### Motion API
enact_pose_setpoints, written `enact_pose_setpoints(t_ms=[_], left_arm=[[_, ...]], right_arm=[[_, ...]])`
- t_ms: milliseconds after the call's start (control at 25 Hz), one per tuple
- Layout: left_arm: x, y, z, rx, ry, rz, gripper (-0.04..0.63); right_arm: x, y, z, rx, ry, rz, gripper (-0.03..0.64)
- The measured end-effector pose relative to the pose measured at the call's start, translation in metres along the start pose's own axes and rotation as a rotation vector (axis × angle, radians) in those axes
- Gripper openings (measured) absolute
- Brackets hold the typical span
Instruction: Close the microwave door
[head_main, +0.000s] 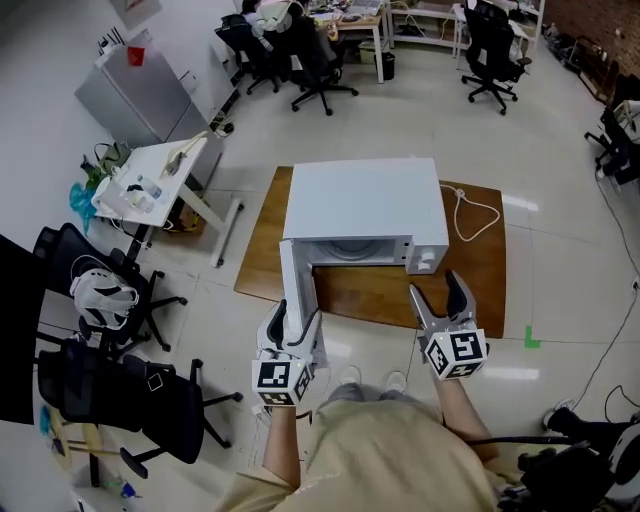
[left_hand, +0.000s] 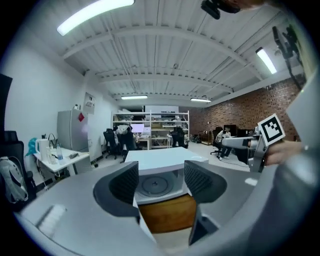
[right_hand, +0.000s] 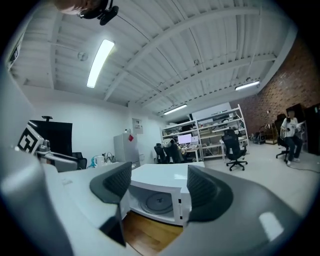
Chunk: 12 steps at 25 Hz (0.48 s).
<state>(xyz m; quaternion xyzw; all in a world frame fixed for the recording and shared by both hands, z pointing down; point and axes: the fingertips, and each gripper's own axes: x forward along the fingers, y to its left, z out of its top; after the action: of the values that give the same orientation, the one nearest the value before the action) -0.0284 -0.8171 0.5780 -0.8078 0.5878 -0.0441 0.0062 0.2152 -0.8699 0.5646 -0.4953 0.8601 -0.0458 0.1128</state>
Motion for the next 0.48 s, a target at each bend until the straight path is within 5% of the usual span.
enact_pose_setpoints(t_ms=[280, 480], left_arm=[[-0.015, 0.062, -0.102, -0.210, 0.354, -0.213, 0.290], [-0.019, 0.061, -0.149, -0.282, 0.451, -0.312, 0.246]], right_arm=[[0.040, 0.015, 0.001, -0.006, -0.004, 0.005, 0.336], [0.056, 0.012, 0.002, -0.012, 0.003, 0.007, 0.337]])
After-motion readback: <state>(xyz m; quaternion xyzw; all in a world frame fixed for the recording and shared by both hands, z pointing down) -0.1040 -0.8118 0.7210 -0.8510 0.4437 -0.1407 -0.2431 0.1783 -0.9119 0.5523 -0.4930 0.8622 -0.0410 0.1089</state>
